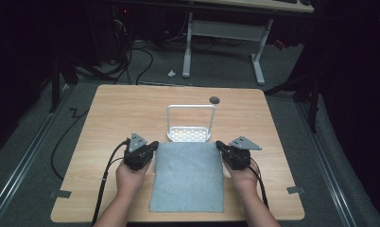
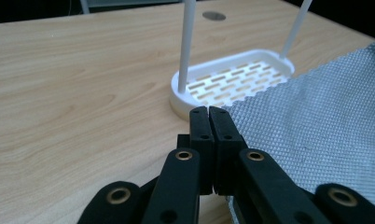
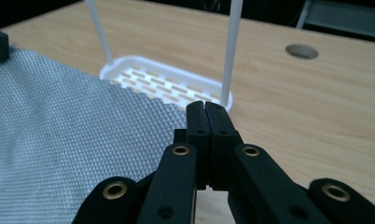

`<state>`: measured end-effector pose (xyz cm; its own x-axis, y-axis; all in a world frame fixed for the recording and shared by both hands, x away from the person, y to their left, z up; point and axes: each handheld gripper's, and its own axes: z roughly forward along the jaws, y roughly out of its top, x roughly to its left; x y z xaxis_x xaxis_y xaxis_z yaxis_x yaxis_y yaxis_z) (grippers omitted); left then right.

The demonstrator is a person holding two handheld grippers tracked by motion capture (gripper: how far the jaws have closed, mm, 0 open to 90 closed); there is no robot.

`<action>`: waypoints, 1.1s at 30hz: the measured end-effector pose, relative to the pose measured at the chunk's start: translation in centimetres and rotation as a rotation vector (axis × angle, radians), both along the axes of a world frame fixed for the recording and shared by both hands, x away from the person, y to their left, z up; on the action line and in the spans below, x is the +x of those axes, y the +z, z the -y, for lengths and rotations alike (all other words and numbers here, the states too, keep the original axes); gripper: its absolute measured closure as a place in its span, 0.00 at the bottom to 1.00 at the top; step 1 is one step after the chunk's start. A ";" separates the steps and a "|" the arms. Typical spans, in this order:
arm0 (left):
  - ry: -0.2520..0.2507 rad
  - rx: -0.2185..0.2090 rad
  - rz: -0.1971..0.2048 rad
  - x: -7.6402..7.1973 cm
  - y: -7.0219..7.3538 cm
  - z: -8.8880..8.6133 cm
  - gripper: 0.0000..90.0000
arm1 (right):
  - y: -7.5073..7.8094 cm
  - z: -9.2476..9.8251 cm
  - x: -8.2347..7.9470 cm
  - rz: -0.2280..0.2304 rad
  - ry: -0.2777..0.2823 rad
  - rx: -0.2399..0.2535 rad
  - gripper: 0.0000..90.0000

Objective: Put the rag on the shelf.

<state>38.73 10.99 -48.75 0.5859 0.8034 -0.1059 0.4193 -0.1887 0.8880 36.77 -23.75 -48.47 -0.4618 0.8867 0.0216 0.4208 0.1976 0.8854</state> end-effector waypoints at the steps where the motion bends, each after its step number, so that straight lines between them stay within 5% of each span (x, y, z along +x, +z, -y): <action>1: -0.002 -0.003 0.011 0.0 0.3 0.0 0.99 | 0.5 0.1 -0.1 0.013 0.000 0.011 1.00; 18: -0.002 -0.101 0.193 -0.8 6.6 -0.3 0.99 | 7.9 -0.1 -1.5 0.217 0.021 0.062 1.00; 33: 0.010 -0.135 0.338 -0.4 12.5 -1.0 0.99 | 13.1 -0.3 -1.1 0.323 0.019 0.090 1.00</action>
<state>38.30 12.02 -36.26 0.5980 0.8014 -0.0134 0.0992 -0.0575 0.9934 35.63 -23.45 -35.41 -0.4737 0.8792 -0.0509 0.1125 0.1178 0.9866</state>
